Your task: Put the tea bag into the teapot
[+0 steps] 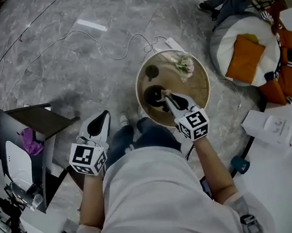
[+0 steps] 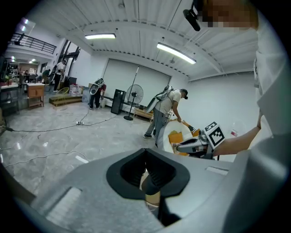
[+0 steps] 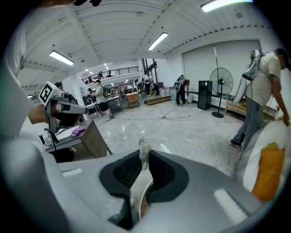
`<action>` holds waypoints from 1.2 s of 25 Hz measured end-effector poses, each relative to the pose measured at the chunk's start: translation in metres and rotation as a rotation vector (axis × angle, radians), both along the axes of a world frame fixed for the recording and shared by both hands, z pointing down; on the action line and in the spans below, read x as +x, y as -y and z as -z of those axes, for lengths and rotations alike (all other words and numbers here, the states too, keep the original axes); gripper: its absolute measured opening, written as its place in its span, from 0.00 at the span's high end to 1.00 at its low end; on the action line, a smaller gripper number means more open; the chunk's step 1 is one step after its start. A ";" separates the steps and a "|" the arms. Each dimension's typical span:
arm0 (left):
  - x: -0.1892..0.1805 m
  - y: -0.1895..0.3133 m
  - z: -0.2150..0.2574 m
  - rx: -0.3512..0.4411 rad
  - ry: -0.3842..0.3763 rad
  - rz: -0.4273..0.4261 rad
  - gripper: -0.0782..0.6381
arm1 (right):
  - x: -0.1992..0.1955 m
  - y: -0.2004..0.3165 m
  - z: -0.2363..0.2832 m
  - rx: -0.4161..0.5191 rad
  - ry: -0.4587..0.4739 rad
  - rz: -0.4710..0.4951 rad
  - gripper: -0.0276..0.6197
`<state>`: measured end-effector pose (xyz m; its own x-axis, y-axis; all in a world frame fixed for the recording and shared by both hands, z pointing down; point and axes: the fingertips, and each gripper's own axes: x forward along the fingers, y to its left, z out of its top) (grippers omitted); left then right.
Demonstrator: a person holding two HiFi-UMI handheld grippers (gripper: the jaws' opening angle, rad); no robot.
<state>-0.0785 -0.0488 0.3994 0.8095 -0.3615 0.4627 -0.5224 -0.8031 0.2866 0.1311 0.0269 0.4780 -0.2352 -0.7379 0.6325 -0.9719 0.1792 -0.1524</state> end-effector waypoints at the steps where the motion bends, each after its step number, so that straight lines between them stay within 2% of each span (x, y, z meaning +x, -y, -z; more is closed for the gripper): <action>1: 0.002 -0.001 -0.001 0.000 0.009 0.013 0.88 | 0.002 0.000 -0.010 -0.018 0.007 0.015 0.88; 8: 0.012 -0.007 -0.008 -0.005 0.070 0.087 0.88 | 0.010 0.002 -0.075 -0.124 0.045 0.108 0.88; 16: 0.010 -0.023 -0.021 -0.035 0.133 0.177 0.88 | 0.016 0.000 -0.137 -0.230 0.041 0.207 0.88; 30: -0.007 -0.059 -0.047 -0.110 0.187 0.333 0.88 | 0.013 -0.013 -0.230 -0.387 -0.034 0.388 0.88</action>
<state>-0.0859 0.0098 0.4460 0.5543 -0.5301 0.6416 -0.8006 -0.5502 0.2371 0.1437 0.0399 0.7078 -0.4185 -0.3132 0.8525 -0.8512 0.4626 -0.2479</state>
